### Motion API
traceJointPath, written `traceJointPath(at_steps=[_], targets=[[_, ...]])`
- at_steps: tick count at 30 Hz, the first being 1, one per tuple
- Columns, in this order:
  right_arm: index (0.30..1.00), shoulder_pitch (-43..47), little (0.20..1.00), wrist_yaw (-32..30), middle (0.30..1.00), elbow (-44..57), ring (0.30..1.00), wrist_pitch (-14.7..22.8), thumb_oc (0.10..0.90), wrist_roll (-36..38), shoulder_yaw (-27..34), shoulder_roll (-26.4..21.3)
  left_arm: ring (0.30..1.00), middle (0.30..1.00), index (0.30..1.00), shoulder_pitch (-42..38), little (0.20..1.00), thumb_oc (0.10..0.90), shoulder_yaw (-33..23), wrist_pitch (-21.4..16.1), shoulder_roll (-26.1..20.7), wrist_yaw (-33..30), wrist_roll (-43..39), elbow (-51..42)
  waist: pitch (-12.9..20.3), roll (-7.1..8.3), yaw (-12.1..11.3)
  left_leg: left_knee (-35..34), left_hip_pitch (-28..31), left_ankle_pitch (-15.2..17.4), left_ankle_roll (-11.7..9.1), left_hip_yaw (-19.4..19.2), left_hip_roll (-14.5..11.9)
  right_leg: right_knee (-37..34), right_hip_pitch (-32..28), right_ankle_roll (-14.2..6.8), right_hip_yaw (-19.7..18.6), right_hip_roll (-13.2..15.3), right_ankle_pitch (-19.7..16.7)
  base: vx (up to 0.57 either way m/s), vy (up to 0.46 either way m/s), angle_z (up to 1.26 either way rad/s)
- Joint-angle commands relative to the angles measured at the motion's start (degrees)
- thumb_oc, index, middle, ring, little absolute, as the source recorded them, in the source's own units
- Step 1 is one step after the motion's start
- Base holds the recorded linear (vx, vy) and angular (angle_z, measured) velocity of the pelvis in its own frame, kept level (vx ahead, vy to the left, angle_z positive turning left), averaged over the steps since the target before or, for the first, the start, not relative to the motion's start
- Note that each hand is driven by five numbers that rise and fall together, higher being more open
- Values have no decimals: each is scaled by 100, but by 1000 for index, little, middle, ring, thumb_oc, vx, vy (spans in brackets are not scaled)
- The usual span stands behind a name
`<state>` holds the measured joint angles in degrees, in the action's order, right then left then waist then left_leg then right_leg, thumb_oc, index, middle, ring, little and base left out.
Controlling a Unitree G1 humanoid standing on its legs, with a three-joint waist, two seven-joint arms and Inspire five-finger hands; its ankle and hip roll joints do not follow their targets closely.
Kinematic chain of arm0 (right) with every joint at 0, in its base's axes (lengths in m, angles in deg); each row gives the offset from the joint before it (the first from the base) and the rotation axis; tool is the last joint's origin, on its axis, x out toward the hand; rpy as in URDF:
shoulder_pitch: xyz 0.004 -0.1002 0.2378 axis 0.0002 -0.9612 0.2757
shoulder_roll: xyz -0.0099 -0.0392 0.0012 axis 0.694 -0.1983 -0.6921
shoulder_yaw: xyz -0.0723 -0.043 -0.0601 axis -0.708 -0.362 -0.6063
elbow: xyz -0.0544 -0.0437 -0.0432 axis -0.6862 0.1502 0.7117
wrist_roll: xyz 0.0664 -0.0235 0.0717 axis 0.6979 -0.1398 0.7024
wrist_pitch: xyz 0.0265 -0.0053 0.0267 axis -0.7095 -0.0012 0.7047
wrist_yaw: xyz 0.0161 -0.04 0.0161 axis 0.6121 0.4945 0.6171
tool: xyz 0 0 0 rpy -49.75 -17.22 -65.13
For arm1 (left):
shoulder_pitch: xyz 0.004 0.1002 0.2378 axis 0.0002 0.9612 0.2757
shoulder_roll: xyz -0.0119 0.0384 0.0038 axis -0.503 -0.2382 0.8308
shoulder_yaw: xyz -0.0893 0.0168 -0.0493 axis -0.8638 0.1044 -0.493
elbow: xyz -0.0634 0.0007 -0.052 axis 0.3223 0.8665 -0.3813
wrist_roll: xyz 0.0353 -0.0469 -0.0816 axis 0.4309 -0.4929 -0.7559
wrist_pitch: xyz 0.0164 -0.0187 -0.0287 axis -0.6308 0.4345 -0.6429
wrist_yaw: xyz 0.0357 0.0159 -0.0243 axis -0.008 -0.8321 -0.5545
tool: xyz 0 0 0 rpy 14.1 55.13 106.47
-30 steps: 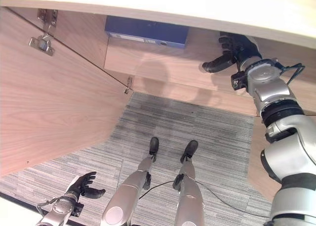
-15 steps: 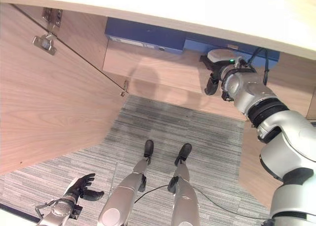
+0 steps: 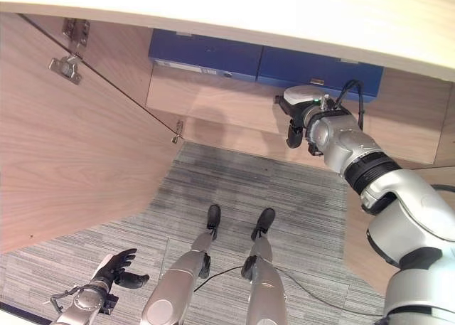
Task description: Put the empty folder in the office cabinet
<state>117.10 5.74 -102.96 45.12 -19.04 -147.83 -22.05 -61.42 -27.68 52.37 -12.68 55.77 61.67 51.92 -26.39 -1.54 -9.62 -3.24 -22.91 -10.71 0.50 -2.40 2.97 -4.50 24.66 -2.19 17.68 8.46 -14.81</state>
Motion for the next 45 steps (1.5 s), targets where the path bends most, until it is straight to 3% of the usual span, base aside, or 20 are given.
traceJointPath(at_steps=[1,6,11,16,22,24,26,29,31,32,33,36,40,42,45], targets=[[900,-765,900,951,900,420,900,252,800,1434,-431,-118,900,900,900,161,900,800,-36,79,-385,-92,189,231,-69,-102,-100,-176,47,398,-261,225,-23,758,-22,-458,135,121,997,0,0,0],[900,-1127,900,1132,900,536,900,206,800,1950,-401,-145,900,900,900,96,900,800,-1,58,-410,-52,271,233,-43,-78,-152,-176,87,372,-297,219,-31,714,-102,-483,173,132,984,-13,-5,-2],[900,-1416,900,1162,900,298,900,145,800,778,-630,193,900,900,900,-69,900,800,74,111,-383,-100,285,518,153,31,-130,-176,297,444,-301,274,-24,625,-374,-510,172,132,980,4,8,1],[900,-1855,900,785,900,-907,900,155,800,-1172,-364,1208,900,900,900,-290,900,800,226,231,-276,-190,317,849,446,133,-76,-176,692,575,-219,291,37,558,-813,-551,118,145,1005,12,72,0],[900,-3067,900,-61,900,-3212,900,-386,800,-2323,740,3268,900,900,900,-679,900,800,532,468,119,-292,576,1403,892,170,-54,-176,1152,624,-15,305,123,531,-1267,-547,99,209,919,-42,111,1],[900,-3876,900,-475,900,-3173,900,-396,800,-1742,1440,3614,900,900,900,-605,900,800,457,539,307,-324,749,1527,1171,227,115,-176,1449,749,58,279,153,519,-1499,-575,43,214,927,55,142,5],[900,-3882,900,-478,900,-3173,900,-396,800,-1740,1440,3614,900,900,900,-601,900,800,459,538,307,-324,749,1527,1170,226,113,-176,1455,751,58,278,153,516,-1506,-576,42,213,927,25,67,-10],[900,-4672,900,-1140,900,-3067,900,-197,800,-414,2623,3508,900,900,900,-597,900,800,300,535,555,-411,977,1913,1529,336,469,-176,1794,927,128,127,167,512,-1675,-630,-178,170,909,33,159,-29],[900,-5214,900,-1250,900,-3186,900,-130,800,172,3234,3440,900,900,900,-572,900,800,306,556,674,-420,1196,2095,1731,353,619,-176,1991,1033,172,53,176,541,-1779,-664,-286,165,919,94,184,-25],[900,-5749,900,-1381,900,-3430,900,-61,800,876,4040,3355,900,900,900,-533,900,800,286,571,821,-374,1316,2239,1895,342,757,-176,2152,1123,214,-49,199,568,-1841,-699,-369,169,901,67,145,-50],[900,-5750,900,-1381,900,-3429,900,-61,800,876,4041,3354,900,900,900,-534,900,800,288,570,822,-375,1316,2240,1907,344,754,-176,2136,1115,216,-52,202,561,-1828,-699,-372,171,890,67,154,-44],[900,-6383,900,-1503,900,-3877,900,-18,800,1517,4956,3266,900,900,900,-396,900,800,277,560,989,-280,1432,2372,2134,322,962,-176,2347,1240,262,-191,224,554,-1943,-746,-494,169,880,64,111,-36],[900,-6776,900,-1694,900,-4041,900,-29,800,1627,5268,3461,900,900,900,-242,900,800,298,546,1095,-218,1487,2390,2298,291,1114,-176,2477,1316,276,-317,216,583,-2013,-770,-560,181,886,45,83,-24],[900,-7130,900,-1703,900,-4065,900,-8,800,1788,5465,3522,900,900,900,-120,900,800,262,548,1206,-177,1562,2499,2367,281,1303,-176,2596,1385,292,-453,203,637,-2013,-777,-681,158,886,36,70,-25],[900,-7257,900,-1766,900,-4043,900,105,800,2263,5778,3501,900,900,900,-36,900,800,207,537,1285,-122,1579,2622,2397,257,1445,-176,2675,1430,302,-617,179,642,-1983,-778,-841,119,863,3,50,-29]])
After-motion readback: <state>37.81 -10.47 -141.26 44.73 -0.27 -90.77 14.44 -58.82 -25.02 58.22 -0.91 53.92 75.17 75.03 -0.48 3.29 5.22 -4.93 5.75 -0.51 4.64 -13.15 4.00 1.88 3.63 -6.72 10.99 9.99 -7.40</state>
